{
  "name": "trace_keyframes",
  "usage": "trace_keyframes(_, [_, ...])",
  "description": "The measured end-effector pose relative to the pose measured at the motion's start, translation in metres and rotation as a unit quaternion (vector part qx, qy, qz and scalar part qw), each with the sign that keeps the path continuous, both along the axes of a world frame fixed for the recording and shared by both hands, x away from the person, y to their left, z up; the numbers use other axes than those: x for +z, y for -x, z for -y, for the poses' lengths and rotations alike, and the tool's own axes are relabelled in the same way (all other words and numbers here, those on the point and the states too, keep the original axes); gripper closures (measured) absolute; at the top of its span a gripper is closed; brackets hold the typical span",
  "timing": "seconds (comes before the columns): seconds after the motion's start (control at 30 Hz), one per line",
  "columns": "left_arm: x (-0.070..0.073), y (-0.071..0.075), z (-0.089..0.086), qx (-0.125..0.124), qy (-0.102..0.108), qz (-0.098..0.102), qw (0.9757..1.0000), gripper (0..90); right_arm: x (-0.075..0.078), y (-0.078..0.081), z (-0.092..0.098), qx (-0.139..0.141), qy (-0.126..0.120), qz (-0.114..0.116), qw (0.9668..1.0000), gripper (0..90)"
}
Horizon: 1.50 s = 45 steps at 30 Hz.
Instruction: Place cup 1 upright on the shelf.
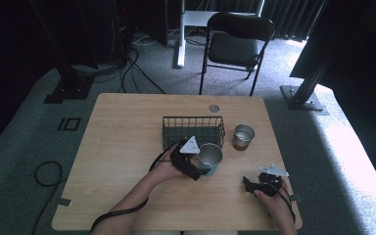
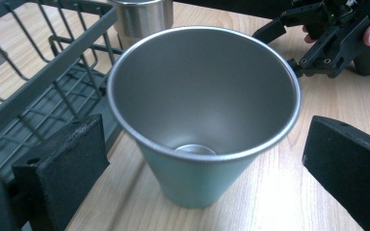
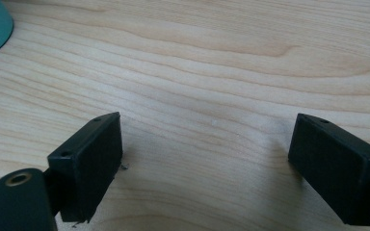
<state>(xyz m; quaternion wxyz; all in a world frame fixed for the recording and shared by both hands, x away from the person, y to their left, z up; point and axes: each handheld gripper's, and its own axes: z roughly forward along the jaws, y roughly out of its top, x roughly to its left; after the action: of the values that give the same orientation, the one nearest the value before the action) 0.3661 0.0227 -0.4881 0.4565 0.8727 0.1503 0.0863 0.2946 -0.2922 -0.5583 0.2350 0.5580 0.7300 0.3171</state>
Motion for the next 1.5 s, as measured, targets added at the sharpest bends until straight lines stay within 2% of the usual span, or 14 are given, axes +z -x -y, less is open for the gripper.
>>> trace_keyframes(0.5, [-0.002,-0.008,0.023,-0.005,-0.005,0.002,1.0000,2.3,0.000,0.000,0.000,0.001,0.001,0.001,1.0000,11.4])
trace_keyframes(0.7, [-0.004,-0.008,0.031,0.002,-0.002,0.007,1.0000,2.4,0.000,0.000,0.000,0.001,0.001,0.001,1.0000,11.4])
trace_keyframes(0.8, [-0.006,-0.008,0.034,0.002,-0.007,0.009,0.9999,2.4,0.000,0.000,0.000,0.001,0.001,0.001,1.0000,11.4])
trace_keyframes(0.93, [-0.008,-0.008,0.035,0.006,-0.006,0.012,0.9999,6.7,0.000,0.000,0.000,0.001,0.001,0.001,1.0000,11.4])
trace_keyframes(1.1, [-0.008,-0.006,0.035,0.000,-0.011,0.013,0.9998,9.1,0.000,0.000,0.000,0.001,0.001,0.000,1.0000,11.3])
trace_keyframes(1.2, [-0.006,-0.005,0.034,-0.002,-0.002,0.011,0.9999,9.7,0.000,0.000,0.000,0.001,0.001,0.000,1.0000,11.4])
trace_keyframes(1.27, [-0.003,-0.004,0.032,-0.005,0.013,0.007,0.9999,12.0,0.000,0.000,0.000,0.001,0.001,0.001,1.0000,11.4])
trace_keyframes(1.4, [0.005,-0.004,0.029,-0.001,0.023,0.011,0.9997,13.6,0.000,0.000,0.000,0.001,0.001,0.001,1.0000,11.4])
trace_keyframes(1.5, [0.008,-0.004,0.027,0.000,0.021,0.016,0.9996,13.6,0.000,0.000,0.000,0.001,0.002,0.001,1.0000,11.4])
